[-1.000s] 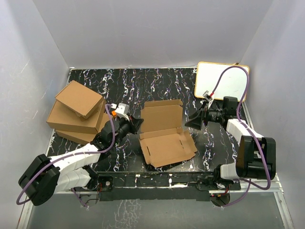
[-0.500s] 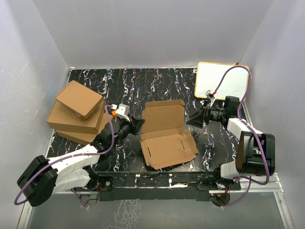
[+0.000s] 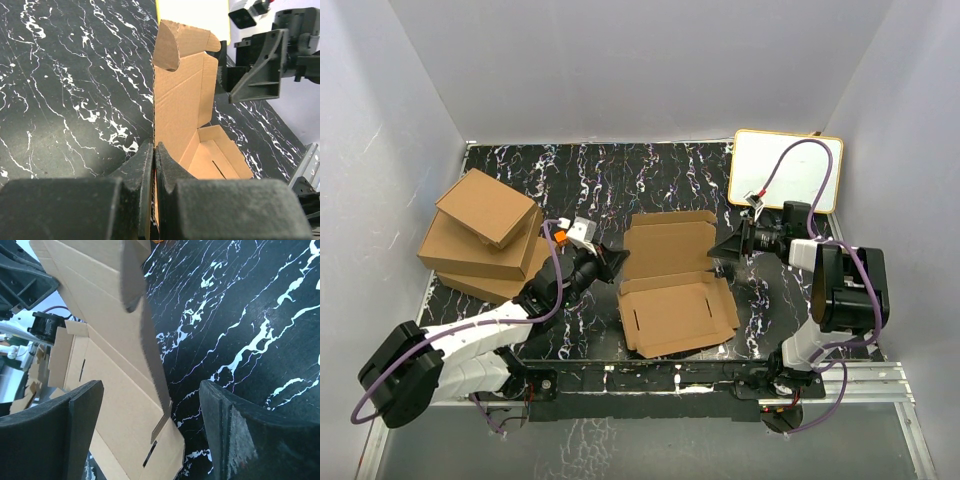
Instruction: Fold the paper box
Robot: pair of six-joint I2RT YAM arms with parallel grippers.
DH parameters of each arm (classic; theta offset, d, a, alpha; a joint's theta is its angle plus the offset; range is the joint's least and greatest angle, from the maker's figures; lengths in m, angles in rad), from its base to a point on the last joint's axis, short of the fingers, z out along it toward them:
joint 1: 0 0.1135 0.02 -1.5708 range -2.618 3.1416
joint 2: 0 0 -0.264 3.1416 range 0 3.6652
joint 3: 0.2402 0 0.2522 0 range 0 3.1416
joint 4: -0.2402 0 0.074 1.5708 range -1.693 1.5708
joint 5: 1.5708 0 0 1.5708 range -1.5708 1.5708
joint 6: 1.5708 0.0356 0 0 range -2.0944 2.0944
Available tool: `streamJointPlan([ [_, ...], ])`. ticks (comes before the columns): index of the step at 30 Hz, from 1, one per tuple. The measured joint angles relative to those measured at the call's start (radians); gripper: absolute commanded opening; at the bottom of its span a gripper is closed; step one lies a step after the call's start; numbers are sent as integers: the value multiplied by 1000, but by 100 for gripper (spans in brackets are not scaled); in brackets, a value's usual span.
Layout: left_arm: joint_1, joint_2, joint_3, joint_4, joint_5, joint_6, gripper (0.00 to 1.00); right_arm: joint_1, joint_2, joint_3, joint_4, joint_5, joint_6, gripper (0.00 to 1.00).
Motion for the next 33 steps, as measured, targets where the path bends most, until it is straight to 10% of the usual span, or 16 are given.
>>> streamJointPlan([
  [19, -4, 31, 13, 55, 37, -22, 0, 49, 45, 73, -51, -95, -84, 8],
  [30, 47, -99, 163, -316, 109, -26, 92, 15, 26, 204, -474, -137, -491, 8],
  [33, 165, -125, 323, -496, 227, -15, 97, 12, 26, 228, -573, -135, -588, 8],
])
